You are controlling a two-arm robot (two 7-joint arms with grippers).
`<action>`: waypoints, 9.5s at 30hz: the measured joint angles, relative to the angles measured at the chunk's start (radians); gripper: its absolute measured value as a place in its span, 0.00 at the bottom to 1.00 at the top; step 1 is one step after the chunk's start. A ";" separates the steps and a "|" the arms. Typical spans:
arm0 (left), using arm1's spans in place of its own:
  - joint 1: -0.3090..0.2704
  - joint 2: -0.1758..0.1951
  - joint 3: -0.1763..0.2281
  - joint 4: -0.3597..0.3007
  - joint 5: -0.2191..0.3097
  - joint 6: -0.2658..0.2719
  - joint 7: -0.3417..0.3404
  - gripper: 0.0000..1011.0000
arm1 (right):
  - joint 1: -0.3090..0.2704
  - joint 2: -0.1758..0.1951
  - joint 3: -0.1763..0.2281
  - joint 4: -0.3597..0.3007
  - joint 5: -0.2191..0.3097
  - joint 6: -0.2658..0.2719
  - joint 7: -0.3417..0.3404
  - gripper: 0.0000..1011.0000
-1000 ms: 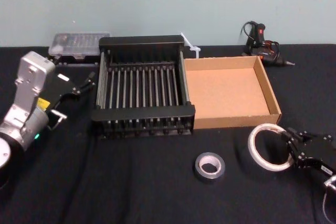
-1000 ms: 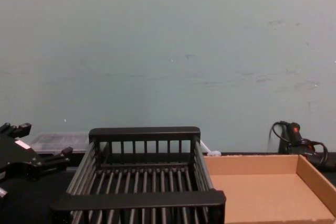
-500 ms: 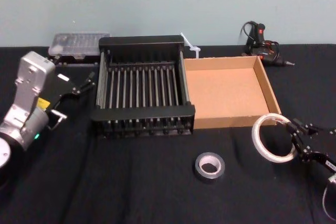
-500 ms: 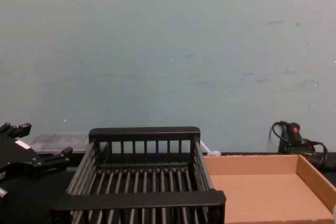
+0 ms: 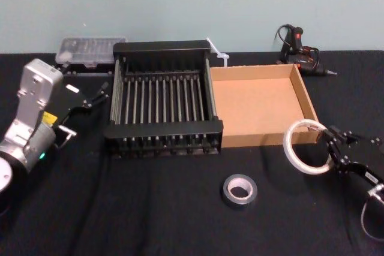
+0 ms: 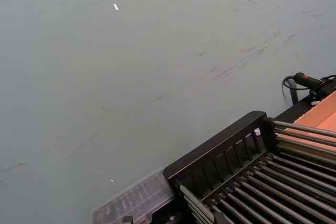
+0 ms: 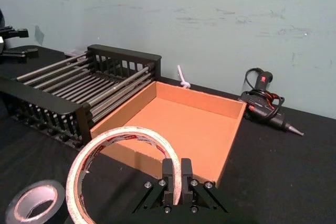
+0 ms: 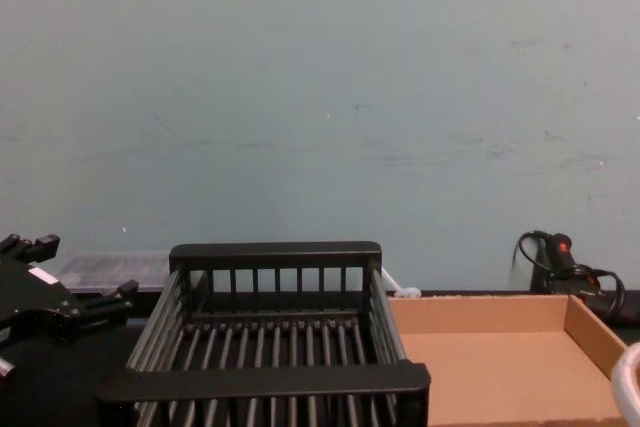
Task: Pick up the white tape and place it into the black box , Pick up the silver tape and place it into the brown box.
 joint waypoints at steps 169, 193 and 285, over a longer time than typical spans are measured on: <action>0.000 0.000 0.000 0.000 0.000 0.000 0.000 0.99 | 0.677 -0.298 -0.370 0.444 -0.251 0.108 0.024 0.09; 0.000 0.000 0.000 0.000 0.000 0.000 0.000 0.99 | 0.766 -0.370 -0.422 0.571 -0.301 0.079 0.034 0.09; 0.000 0.000 0.000 0.000 0.000 0.000 0.000 0.99 | 0.664 -0.315 -0.368 0.405 -0.246 0.131 0.031 0.99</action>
